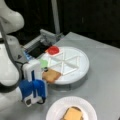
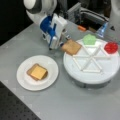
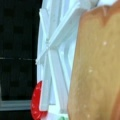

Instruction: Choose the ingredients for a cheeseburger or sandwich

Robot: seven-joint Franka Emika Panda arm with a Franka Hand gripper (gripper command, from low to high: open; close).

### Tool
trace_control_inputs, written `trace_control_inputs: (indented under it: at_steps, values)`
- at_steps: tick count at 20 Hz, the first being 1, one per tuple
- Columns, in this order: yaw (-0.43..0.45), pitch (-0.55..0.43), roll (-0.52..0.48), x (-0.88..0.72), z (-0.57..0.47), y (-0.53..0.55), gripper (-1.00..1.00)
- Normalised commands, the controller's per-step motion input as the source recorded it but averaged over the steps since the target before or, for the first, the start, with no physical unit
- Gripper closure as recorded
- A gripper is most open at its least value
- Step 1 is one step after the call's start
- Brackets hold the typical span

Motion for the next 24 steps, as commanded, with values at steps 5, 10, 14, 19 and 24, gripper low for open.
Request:
trace_control_inputs:
  at_steps: [5, 10, 14, 19, 24]
  values:
    - [-0.027, 0.030, 0.107, 0.20, -0.03, -0.08, 1.00]
    - [-0.017, 0.040, 0.122, 0.20, -0.02, -0.11, 1.00]
    - [0.005, 0.061, 0.165, 0.19, 0.02, -0.18, 1.00]
    - [0.039, 0.097, 0.171, 0.18, 0.10, -0.23, 1.00]
    - [0.078, 0.138, 0.145, 0.18, 0.16, -0.24, 1.00]
